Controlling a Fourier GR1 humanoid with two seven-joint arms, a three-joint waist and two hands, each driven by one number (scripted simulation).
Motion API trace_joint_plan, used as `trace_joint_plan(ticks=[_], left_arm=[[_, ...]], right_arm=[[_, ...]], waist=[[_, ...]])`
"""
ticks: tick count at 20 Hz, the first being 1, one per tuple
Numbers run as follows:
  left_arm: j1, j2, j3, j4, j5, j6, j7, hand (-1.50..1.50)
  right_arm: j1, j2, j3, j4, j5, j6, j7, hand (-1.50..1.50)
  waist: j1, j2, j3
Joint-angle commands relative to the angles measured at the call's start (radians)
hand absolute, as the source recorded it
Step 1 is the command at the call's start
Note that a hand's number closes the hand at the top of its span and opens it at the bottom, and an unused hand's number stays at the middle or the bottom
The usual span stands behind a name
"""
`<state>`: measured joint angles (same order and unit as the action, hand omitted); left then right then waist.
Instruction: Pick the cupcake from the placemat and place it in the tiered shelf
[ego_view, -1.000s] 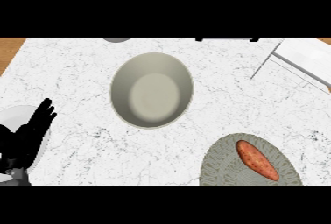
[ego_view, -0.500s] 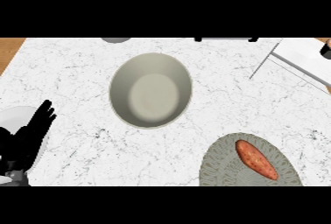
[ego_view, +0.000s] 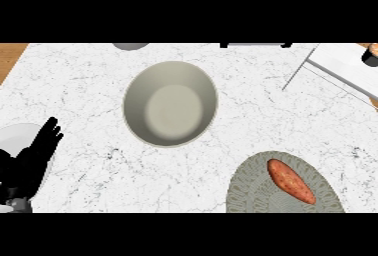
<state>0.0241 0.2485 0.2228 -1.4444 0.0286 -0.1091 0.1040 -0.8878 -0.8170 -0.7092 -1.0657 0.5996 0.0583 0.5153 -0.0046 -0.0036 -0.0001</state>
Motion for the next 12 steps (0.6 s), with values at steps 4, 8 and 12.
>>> trace_joint_plan(ticks=[4, 8, 12], left_arm=[[0.012, 0.041, 0.041, -0.002, 0.021, -0.022, 0.024, 0.00], [0.023, 0.040, 0.047, -0.059, 0.049, -0.030, 0.068, 0.00], [0.023, 0.038, 0.058, 0.036, 0.016, -0.015, -0.004, 0.00]], right_arm=[[0.104, -0.093, -0.159, -0.275, -0.170, 0.151, 0.117, -1.50], [0.192, -0.187, -0.284, -0.408, -0.220, 0.274, 0.251, -1.50], [0.259, -0.317, -0.463, -0.419, -0.318, 0.470, 0.337, -1.50]], waist=[[-0.023, -0.007, 0.000], [-0.043, -0.015, 0.001], [-0.065, -0.014, 0.000]])
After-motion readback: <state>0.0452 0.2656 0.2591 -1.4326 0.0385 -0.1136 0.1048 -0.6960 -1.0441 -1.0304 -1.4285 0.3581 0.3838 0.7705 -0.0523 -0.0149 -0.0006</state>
